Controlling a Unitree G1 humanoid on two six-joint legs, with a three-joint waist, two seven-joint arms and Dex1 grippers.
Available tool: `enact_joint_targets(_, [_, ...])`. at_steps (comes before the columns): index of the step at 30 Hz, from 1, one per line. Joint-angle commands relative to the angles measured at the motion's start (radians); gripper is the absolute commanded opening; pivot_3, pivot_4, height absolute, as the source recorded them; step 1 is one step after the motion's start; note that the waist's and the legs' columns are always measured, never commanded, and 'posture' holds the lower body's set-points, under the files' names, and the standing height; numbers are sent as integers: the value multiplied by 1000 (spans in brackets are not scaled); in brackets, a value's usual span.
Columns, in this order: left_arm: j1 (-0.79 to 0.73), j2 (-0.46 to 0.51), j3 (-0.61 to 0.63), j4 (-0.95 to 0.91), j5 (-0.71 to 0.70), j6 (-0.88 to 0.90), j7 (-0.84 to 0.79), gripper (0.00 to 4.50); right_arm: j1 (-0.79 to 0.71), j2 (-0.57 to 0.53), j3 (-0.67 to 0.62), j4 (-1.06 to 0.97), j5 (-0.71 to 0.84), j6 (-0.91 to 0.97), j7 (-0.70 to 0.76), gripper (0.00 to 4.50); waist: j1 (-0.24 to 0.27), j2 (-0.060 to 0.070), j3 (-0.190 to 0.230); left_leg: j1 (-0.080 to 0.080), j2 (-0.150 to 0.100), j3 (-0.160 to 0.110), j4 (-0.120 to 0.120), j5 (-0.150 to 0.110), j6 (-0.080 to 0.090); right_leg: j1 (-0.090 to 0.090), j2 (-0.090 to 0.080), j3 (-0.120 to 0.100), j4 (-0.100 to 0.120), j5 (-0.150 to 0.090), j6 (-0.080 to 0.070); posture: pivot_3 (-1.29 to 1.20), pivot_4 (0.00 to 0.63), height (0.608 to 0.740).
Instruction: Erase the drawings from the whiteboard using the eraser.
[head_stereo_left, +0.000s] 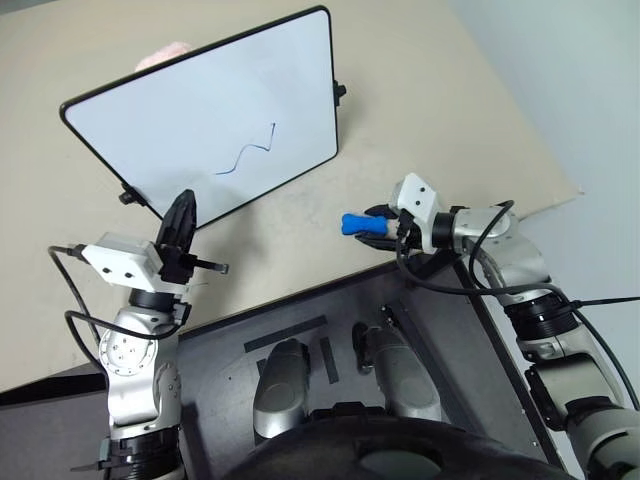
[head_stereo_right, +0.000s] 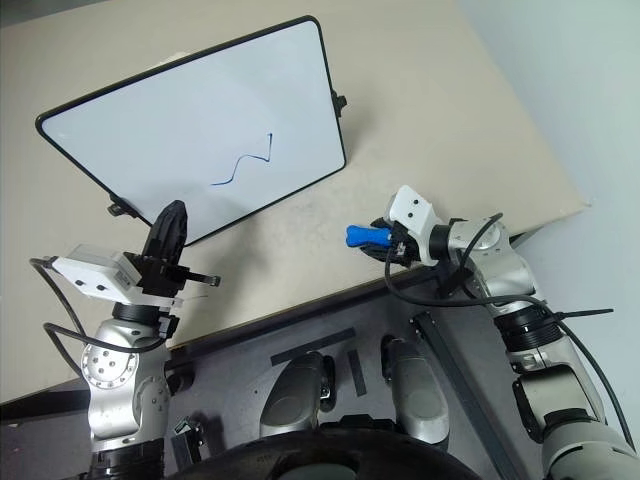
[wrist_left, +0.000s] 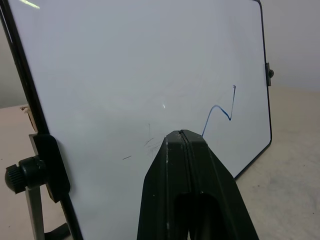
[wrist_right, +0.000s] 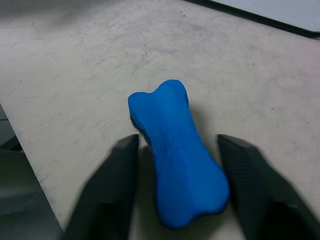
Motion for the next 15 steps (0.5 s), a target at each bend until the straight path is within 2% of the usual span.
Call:
enact_joint_targets(1, [-8, -1, -2, -8, 5, -14, -6, 0, -9, -4, -19, -20, -11, -38, -11, 1928, 0, 0, 0, 0, 0, 0, 0, 0, 0, 0, 0, 0, 0, 0, 0, 0, 150, 740])
enact_joint_targets(6, [-13, -4, -9, 4, 5, -18, -11, 0, -8, -5, -24, -23, -15, -47, -16, 1928, 0, 0, 0, 0, 0, 0, 0, 0, 0, 0, 0, 0, 0, 0, -1, 0, 150, 740])
enact_joint_targets(9, [-18, -4, -12, 11, 5, -21, -15, 0, -9, -2, -29, -25, -4, -42, -14, 1323, 0, 0, 0, 0, 0, 0, 0, 0, 0, 0, 0, 0, 0, 0, 0, 0, 150, 740])
enact_joint_targets(11, [-21, -5, -13, 17, 4, -24, -17, 0, -11, -4, -29, -27, -8, -56, -16, 696, 0, 0, 0, 0, 0, 0, 0, 0, 0, 0, 0, 0, 0, 0, 0, 0, 150, 740])
enact_joint_targets(12, [-23, -5, -13, 21, 4, -26, -18, 0, -14, -3, -30, -25, -13, -63, -19, 561, 0, 0, 0, 0, 0, 0, 0, 0, 0, 0, 0, 0, 0, 0, 0, 0, 150, 740])
enact_joint_targets(15, [-22, -9, -13, 29, 6, -34, -23, 0, -26, -2, -36, -24, -16, -83, -28, 561, 0, 0, 0, 0, 0, 0, 0, 0, 0, 0, 0, 0, 0, 0, -1, 0, 150, 740])
